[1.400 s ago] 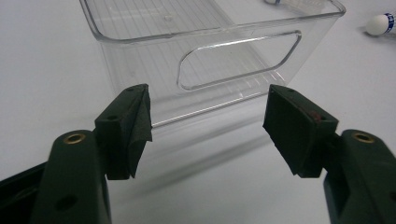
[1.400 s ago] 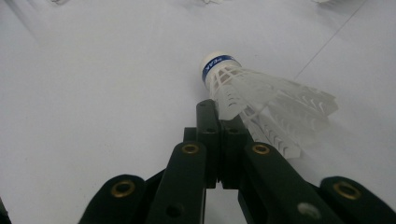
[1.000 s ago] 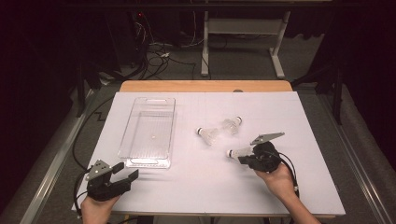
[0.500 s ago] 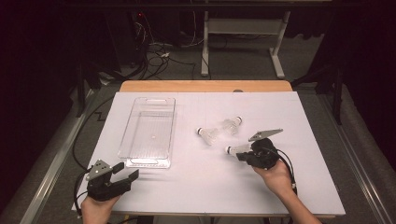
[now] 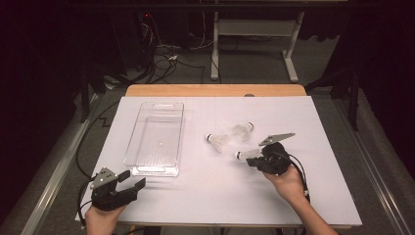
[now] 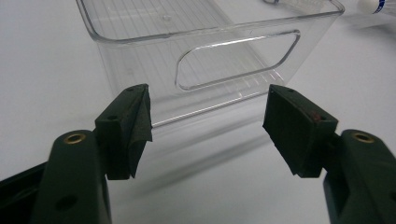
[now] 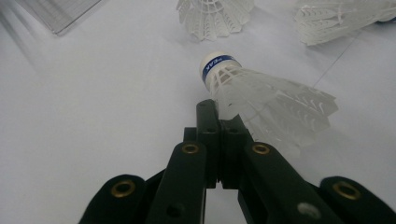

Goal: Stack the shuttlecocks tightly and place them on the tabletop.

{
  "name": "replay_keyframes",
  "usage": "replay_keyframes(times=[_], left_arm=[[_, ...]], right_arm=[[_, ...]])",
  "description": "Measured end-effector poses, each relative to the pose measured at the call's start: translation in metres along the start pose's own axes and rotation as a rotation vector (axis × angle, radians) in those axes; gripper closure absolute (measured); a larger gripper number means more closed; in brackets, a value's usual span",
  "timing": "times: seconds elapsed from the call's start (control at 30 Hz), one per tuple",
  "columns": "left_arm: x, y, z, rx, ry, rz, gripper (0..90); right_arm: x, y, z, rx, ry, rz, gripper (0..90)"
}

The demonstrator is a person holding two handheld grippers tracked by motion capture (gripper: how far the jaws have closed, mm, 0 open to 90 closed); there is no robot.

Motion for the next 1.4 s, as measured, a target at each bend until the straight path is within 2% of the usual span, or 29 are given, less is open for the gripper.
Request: replay_keyframes(times=[0.87,1.4], left_arm=[[0.000,-0.001,0.000,-0.002,0.000,0.003,33.0],[0.000,-0.001,0.000,-0.003,0.001,0.005,33.0]], right_arm=[[-0.007,-0.002,-0.018,-0.005,-0.023,0.006,90.0],[-0.014,-0.004,-0.029,-0.010,-0.010,0.019,90.0]])
Point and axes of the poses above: each handheld gripper's, and its own axes: x roughly backward along the jaws, z roughly out of its underside, y roughly to its left, the point moved 7 cm from there along -x, roughly forward along the jaws, and after that the axes turned 8 degrees about -z, right-handed, at the moved point
